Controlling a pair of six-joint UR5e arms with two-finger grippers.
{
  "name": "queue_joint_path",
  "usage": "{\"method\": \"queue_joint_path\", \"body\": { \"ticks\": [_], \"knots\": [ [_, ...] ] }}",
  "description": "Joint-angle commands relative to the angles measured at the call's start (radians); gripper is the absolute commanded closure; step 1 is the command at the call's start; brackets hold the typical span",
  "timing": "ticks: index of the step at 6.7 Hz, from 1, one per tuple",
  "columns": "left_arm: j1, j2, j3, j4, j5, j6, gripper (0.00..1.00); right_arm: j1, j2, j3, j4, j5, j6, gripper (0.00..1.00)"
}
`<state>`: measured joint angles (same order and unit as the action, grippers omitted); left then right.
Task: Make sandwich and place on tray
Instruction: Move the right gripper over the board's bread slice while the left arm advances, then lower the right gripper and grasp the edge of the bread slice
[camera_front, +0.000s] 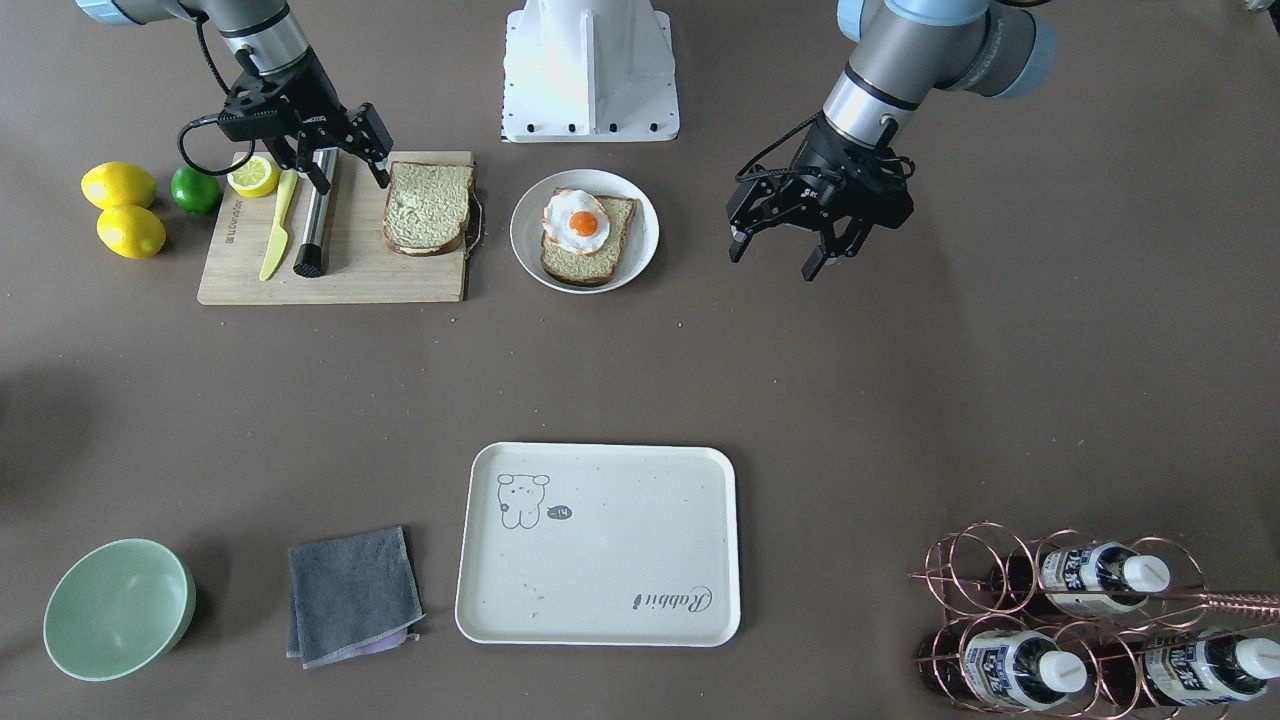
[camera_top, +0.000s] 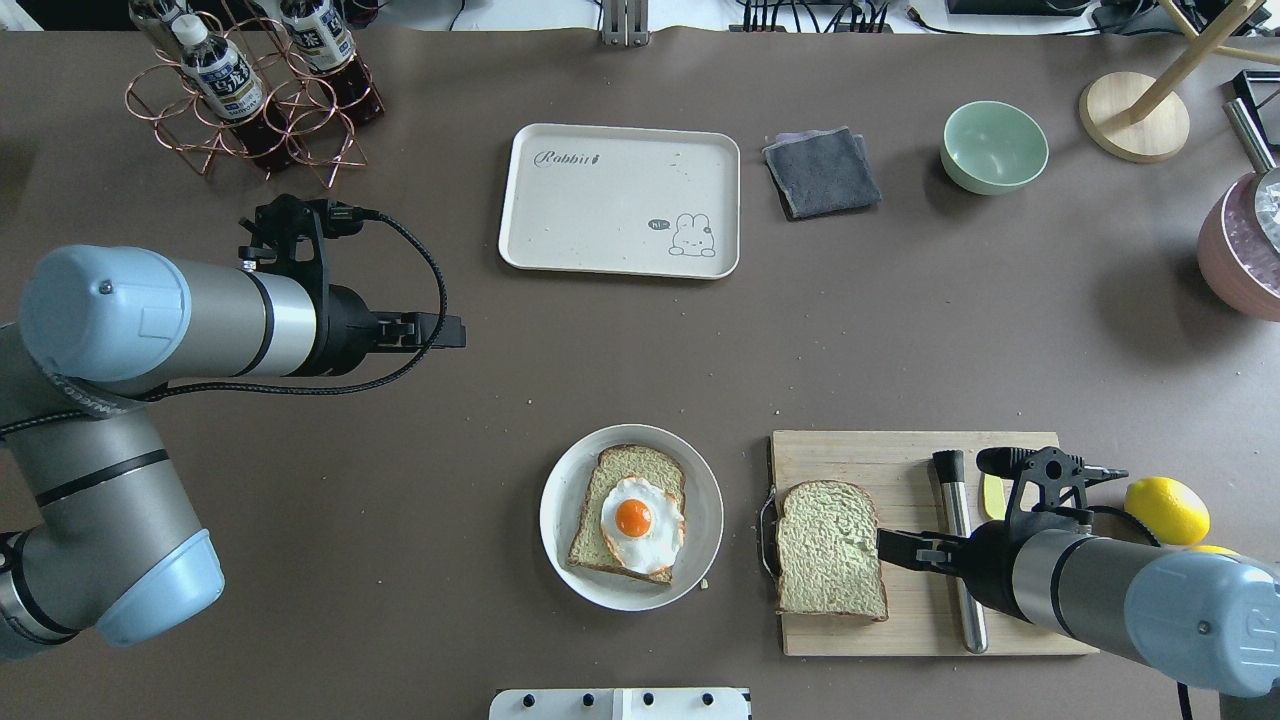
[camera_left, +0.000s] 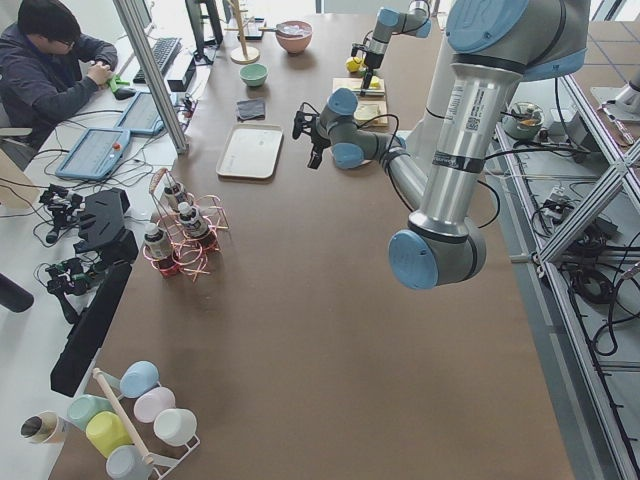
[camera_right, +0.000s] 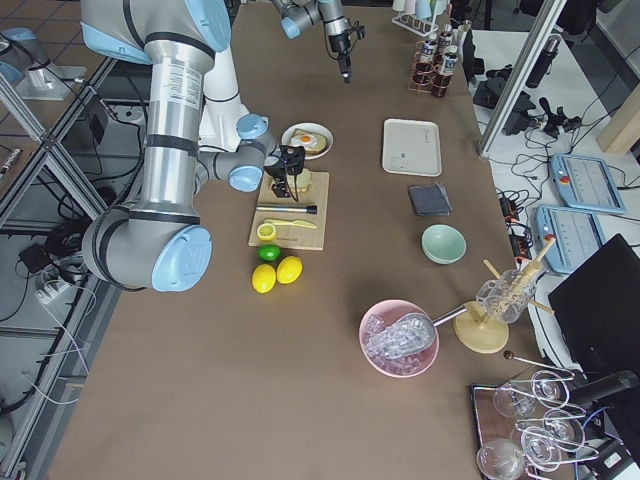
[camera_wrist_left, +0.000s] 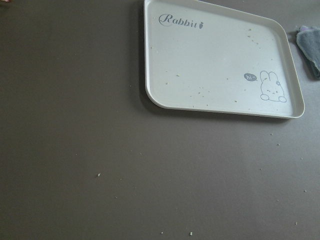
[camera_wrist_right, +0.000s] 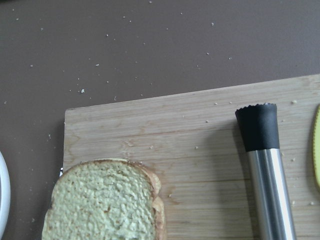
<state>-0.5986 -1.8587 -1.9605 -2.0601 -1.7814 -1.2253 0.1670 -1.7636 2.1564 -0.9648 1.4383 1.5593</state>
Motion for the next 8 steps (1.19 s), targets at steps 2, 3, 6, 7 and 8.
{"method": "queue_joint_path", "body": {
  "ticks": [2, 3, 6, 7, 8],
  "knots": [
    [0.002, -0.001, -0.004, 0.0, 0.002, -0.009, 0.01, -0.116, 0.001, -0.006, 0.001, -0.111, 0.085, 0.46],
    [0.002, -0.001, -0.005, 0.0, 0.0, -0.01, 0.01, -0.127, 0.009, -0.021, 0.001, -0.114, 0.085, 0.48],
    [0.002, -0.002, -0.005, 0.0, 0.002, -0.01, 0.01, -0.124, 0.061, -0.069, 0.003, -0.121, 0.085, 0.52],
    [0.002, -0.002, -0.003, 0.0, 0.0, -0.01, 0.01, -0.124, 0.061, -0.064, 0.003, -0.122, 0.085, 0.7],
    [0.002, -0.002, -0.003, 0.0, 0.002, -0.01, 0.01, -0.116, 0.058, -0.055, 0.003, -0.121, 0.082, 1.0]
  ]
}}
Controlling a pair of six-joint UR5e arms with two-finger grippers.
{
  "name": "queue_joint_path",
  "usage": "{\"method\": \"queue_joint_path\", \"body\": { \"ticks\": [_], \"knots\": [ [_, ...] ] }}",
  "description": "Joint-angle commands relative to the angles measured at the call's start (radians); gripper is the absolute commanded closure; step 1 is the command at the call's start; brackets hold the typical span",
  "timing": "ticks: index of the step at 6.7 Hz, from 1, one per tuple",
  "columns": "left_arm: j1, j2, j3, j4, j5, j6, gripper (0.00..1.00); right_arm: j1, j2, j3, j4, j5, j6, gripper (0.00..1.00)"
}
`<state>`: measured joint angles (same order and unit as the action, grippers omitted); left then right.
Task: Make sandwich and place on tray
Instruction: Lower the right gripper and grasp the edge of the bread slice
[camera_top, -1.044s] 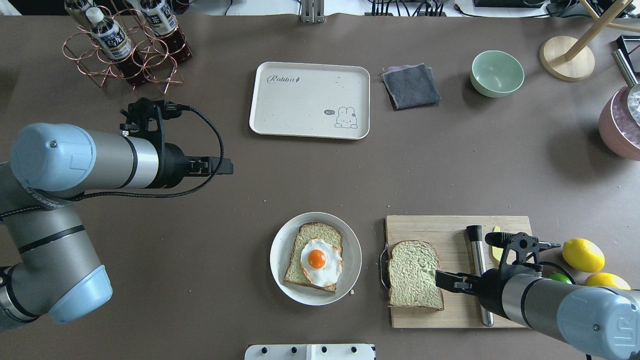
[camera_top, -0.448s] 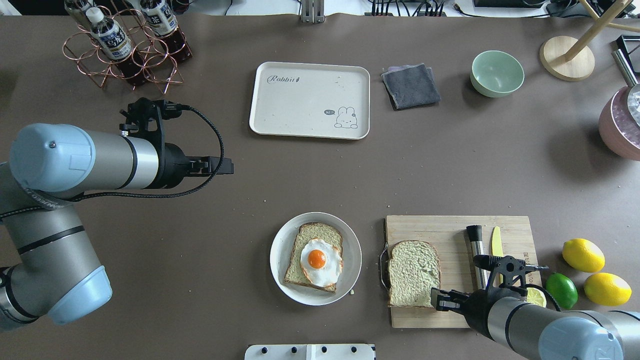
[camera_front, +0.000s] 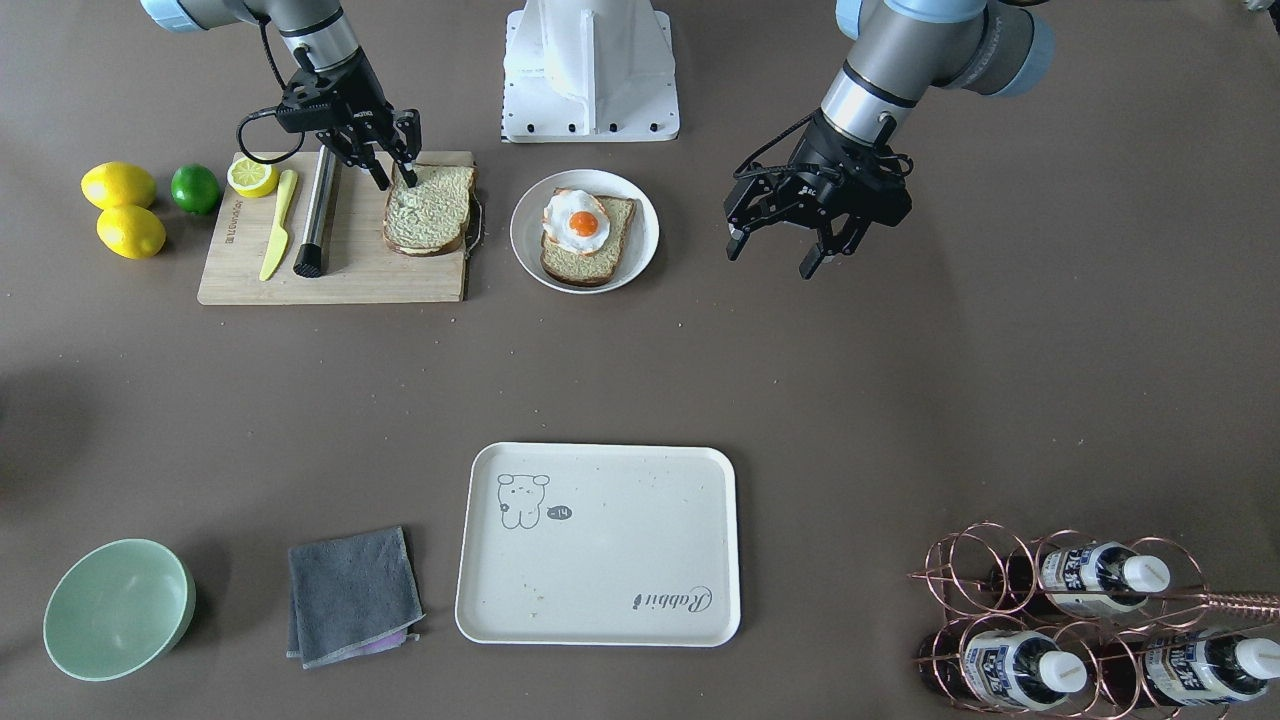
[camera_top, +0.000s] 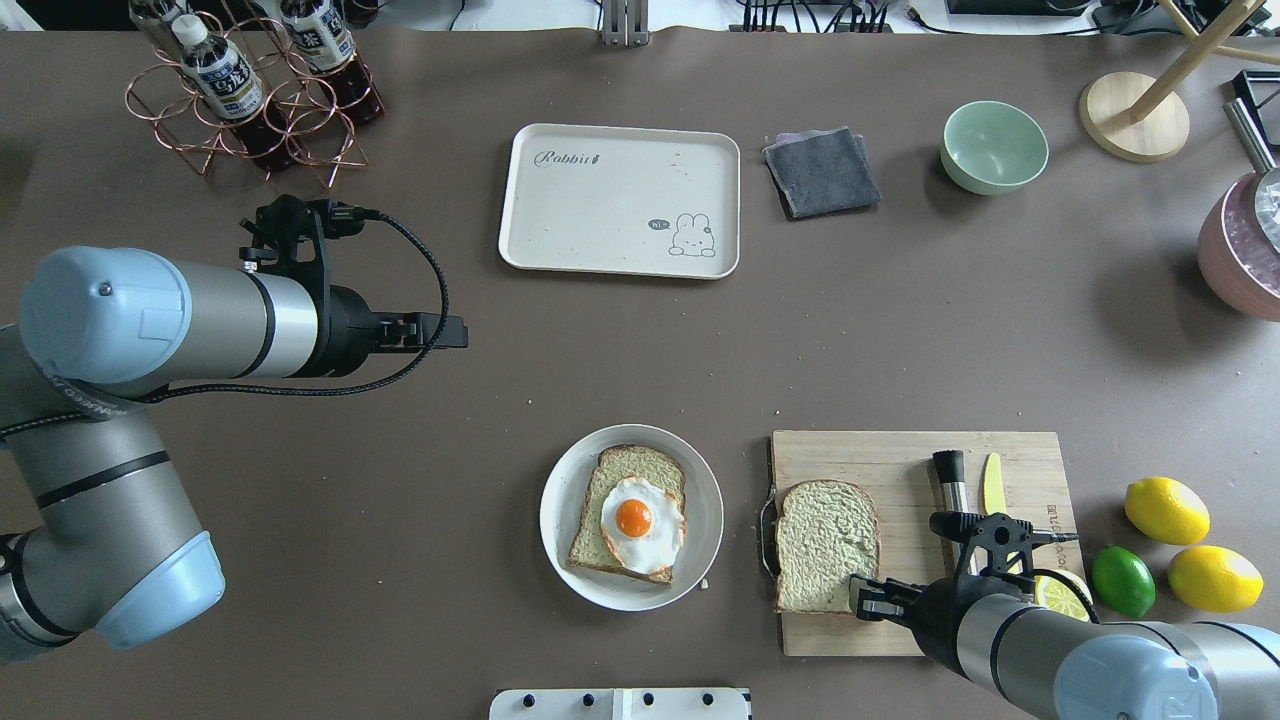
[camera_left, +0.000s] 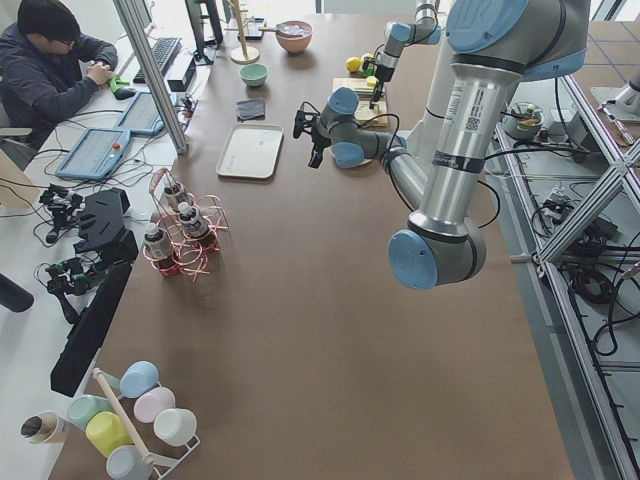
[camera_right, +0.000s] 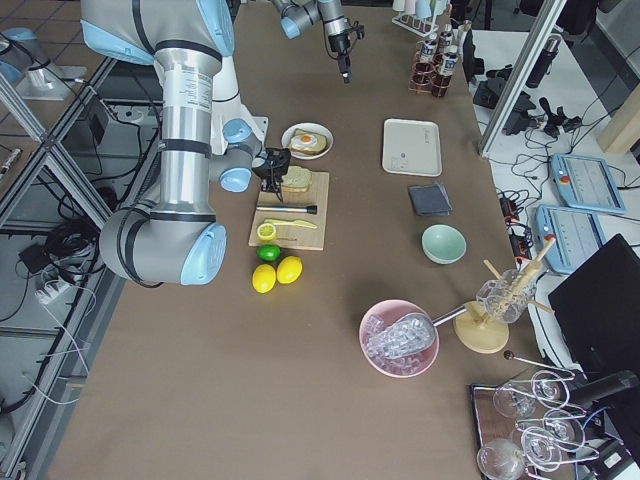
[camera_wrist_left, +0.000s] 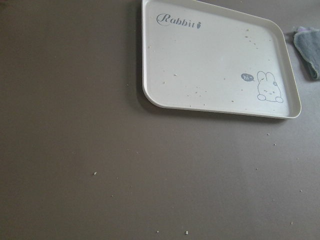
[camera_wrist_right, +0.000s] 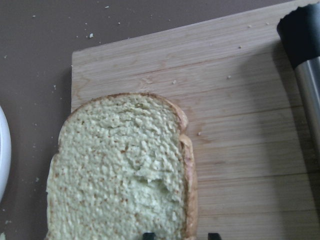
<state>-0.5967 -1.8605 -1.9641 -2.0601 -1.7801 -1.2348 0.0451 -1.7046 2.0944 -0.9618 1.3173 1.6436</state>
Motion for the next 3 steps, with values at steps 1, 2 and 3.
{"method": "queue_joint_path", "body": {
  "ticks": [1, 2, 3],
  "knots": [
    [0.002, -0.002, 0.002, 0.0, 0.001, 0.0, 0.01, 0.018, -0.007, 0.036, -0.002, 0.005, -0.002, 1.0],
    [0.002, -0.005, 0.005, 0.0, -0.001, 0.0, 0.01, 0.027, -0.013, 0.056, -0.002, 0.014, -0.004, 1.0],
    [0.002, -0.006, 0.005, 0.002, -0.001, 0.002, 0.01, 0.047, -0.013, 0.073, -0.002, 0.026, -0.004, 1.0]
  ]
}}
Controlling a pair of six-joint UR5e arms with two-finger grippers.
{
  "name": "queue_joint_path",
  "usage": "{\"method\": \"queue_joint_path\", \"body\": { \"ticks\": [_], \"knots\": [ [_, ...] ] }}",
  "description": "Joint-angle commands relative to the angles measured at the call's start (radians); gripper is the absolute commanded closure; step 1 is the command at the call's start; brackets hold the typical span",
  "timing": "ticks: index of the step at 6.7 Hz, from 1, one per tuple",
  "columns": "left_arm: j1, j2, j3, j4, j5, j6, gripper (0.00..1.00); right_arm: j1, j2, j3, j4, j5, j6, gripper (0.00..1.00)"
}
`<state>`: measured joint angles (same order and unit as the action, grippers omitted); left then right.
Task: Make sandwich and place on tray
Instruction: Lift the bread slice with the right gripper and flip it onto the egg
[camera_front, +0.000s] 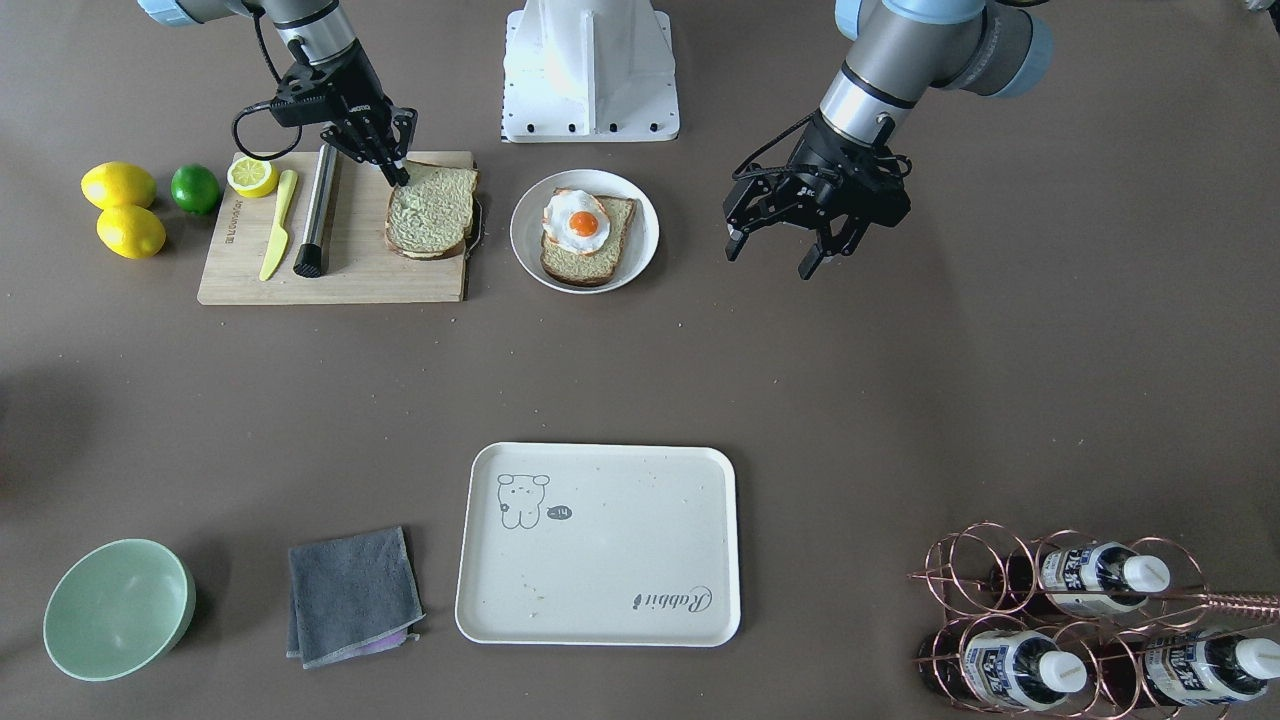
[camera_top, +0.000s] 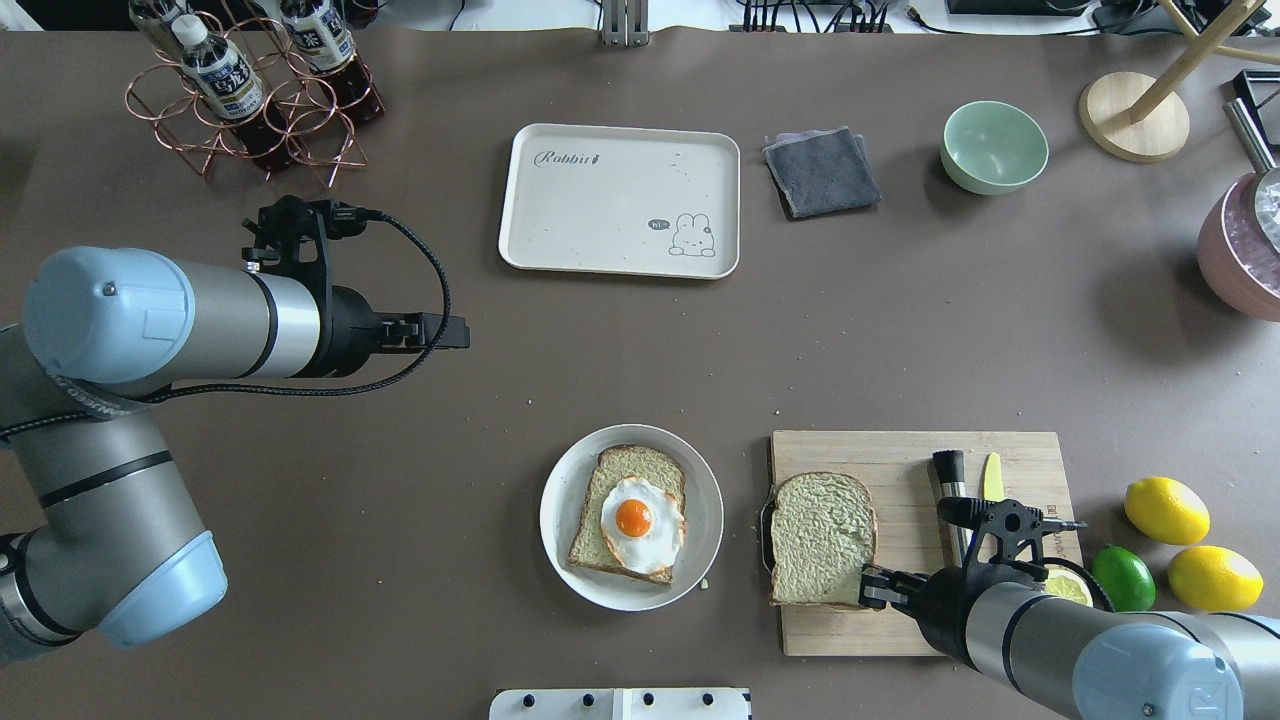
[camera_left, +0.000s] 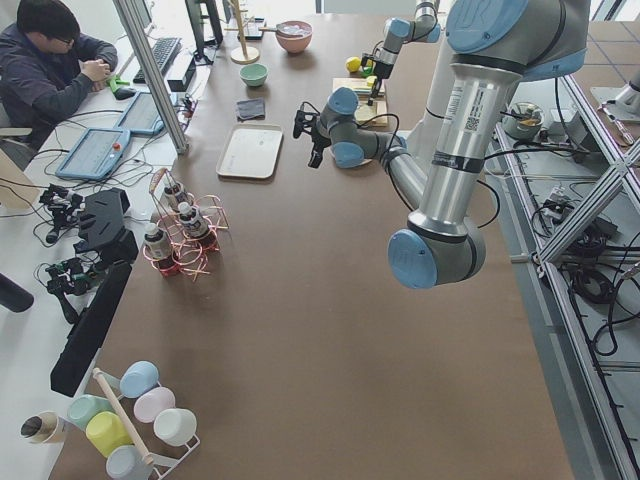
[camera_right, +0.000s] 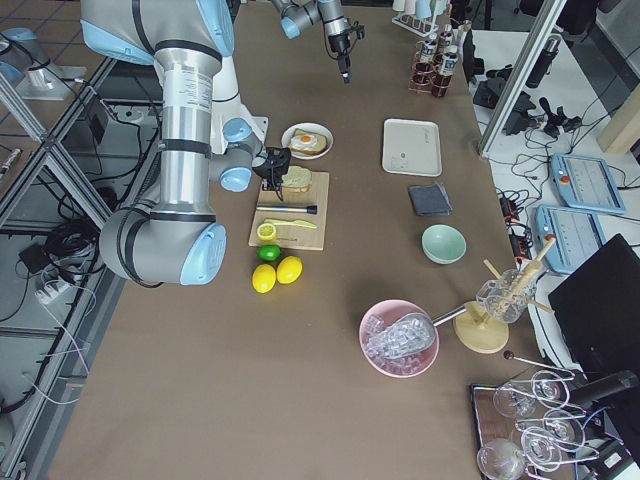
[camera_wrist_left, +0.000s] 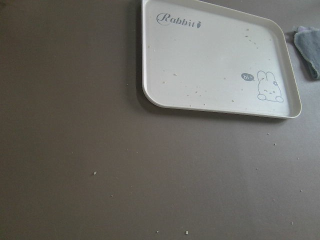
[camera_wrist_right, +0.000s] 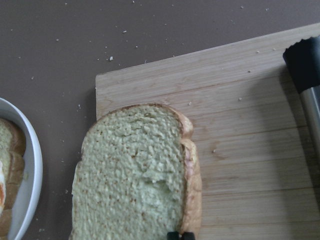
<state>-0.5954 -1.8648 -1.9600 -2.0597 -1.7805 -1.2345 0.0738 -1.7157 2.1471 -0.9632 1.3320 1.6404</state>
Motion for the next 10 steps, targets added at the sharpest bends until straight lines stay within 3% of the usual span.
{"method": "queue_joint_path", "body": {
  "ticks": [1, 3, 4, 5, 6, 7, 8, 10],
  "knots": [
    [0.0, -0.002, 0.003, 0.0, 0.0, 0.001, 0.01, 0.067, -0.002, 0.064, -0.005, 0.07, -0.001, 1.0],
    [0.0, -0.002, 0.003, 0.001, -0.004, 0.001, 0.01, 0.194, 0.013, 0.123, -0.006, 0.204, -0.01, 1.0],
    [0.0, -0.002, 0.003, 0.001, -0.004, 0.0, 0.01, 0.226, 0.077, 0.123, -0.011, 0.266, -0.011, 1.0],
    [0.0, -0.002, 0.003, 0.0, -0.005, 0.0, 0.01, 0.221, 0.165, 0.111, -0.073, 0.269, -0.011, 1.0],
    [0.0, -0.007, 0.003, 0.0, -0.007, 0.0, 0.01, 0.218, 0.309, 0.079, -0.207, 0.257, -0.01, 1.0],
    [0.0, -0.008, 0.006, 0.0, -0.008, 0.0, 0.01, 0.189, 0.417, 0.024, -0.27, 0.21, 0.002, 1.0],
    [0.0, -0.007, 0.006, 0.0, -0.008, 0.0, 0.01, 0.141, 0.465, -0.028, -0.279, 0.138, 0.004, 1.0],
    [0.0, -0.008, 0.006, 0.0, -0.008, 0.0, 0.01, 0.116, 0.495, -0.088, -0.279, 0.121, 0.007, 1.0]
  ]
}}
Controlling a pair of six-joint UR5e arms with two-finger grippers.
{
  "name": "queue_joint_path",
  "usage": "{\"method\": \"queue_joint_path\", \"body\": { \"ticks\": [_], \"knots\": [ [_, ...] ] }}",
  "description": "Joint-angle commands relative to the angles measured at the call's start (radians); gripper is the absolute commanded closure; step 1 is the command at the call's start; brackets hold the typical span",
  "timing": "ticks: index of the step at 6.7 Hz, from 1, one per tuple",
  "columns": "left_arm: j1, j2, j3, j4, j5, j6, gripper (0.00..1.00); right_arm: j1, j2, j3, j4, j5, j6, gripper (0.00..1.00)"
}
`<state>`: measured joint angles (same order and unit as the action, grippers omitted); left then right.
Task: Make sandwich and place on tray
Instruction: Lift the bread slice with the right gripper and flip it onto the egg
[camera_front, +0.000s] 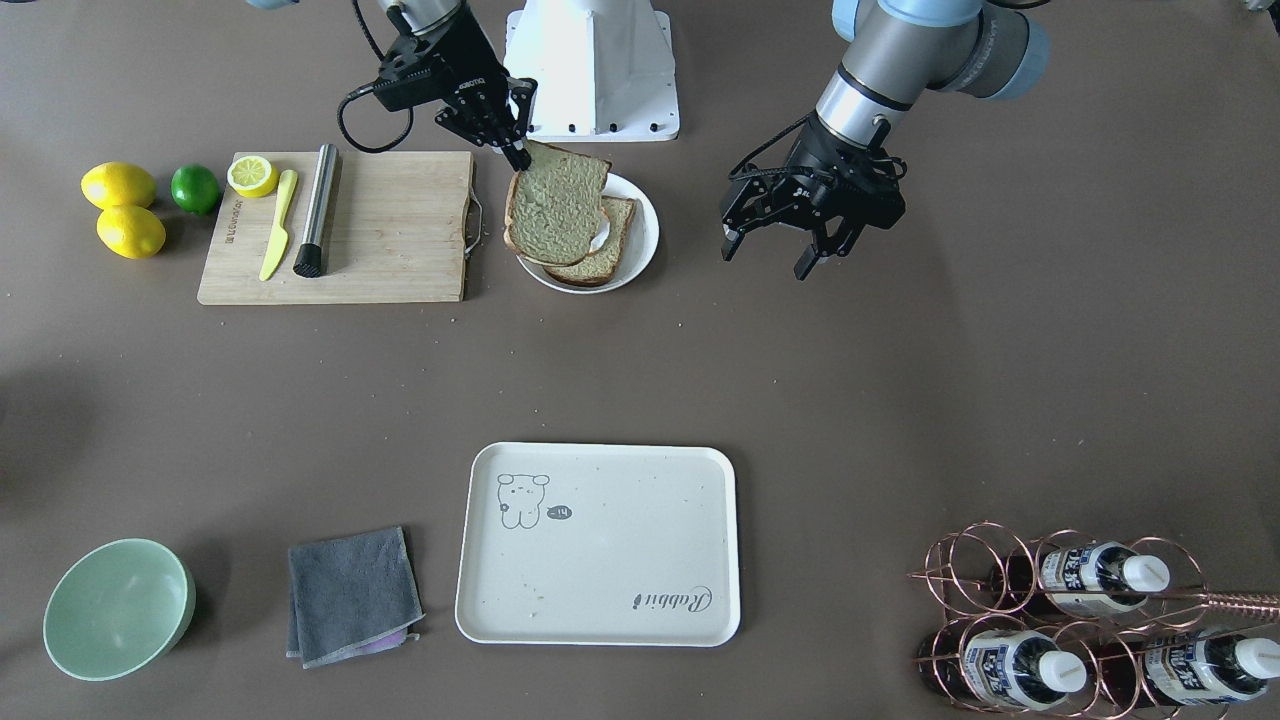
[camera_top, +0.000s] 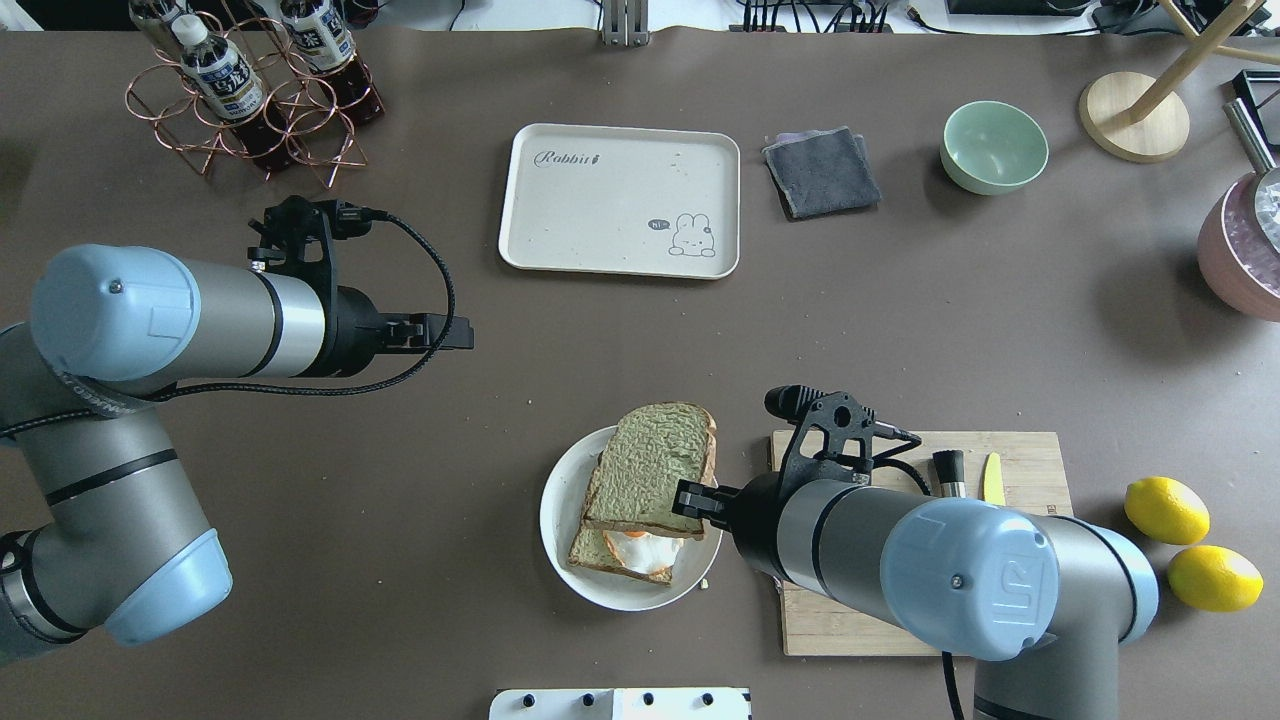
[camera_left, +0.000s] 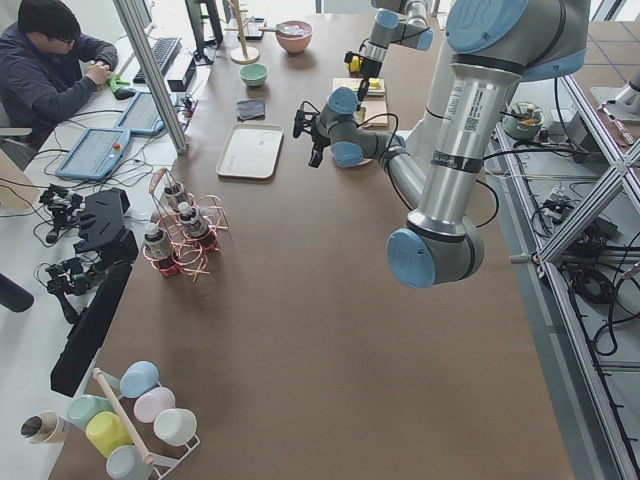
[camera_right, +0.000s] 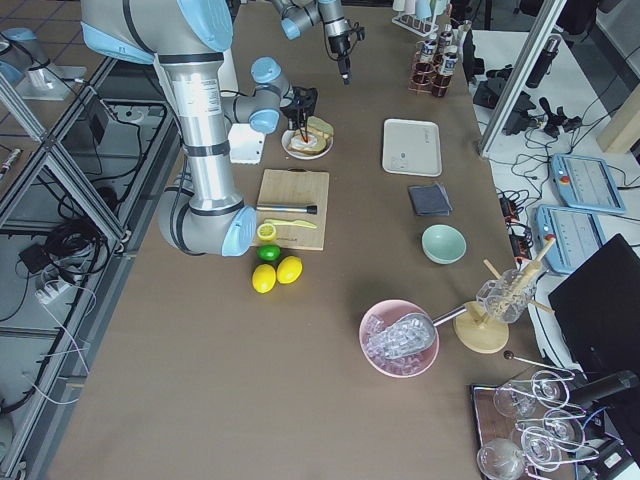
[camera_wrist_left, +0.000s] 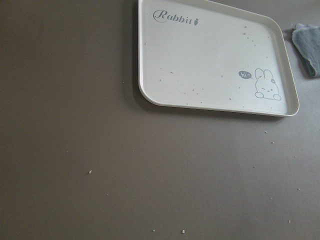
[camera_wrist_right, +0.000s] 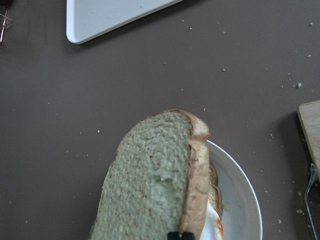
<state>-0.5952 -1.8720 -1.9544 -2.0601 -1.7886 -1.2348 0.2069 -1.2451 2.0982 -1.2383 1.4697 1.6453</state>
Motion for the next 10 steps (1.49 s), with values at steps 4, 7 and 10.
{"method": "queue_joint_path", "body": {
  "ticks": [4, 7, 10],
  "knots": [
    [0.0, -0.003, 0.0, 0.0, 0.001, 0.0, 0.01, -0.07, 0.032, -0.083, 0.003, -0.066, 0.004, 1.0],
    [0.0, -0.003, -0.001, 0.0, 0.003, 0.0, 0.01, -0.069, 0.047, -0.079, 0.005, -0.068, 0.004, 1.0],
    [0.0, -0.012, 0.003, 0.0, 0.001, 0.002, 0.01, -0.069, 0.053, -0.101, 0.008, -0.088, 0.004, 1.0]
  ]
}}
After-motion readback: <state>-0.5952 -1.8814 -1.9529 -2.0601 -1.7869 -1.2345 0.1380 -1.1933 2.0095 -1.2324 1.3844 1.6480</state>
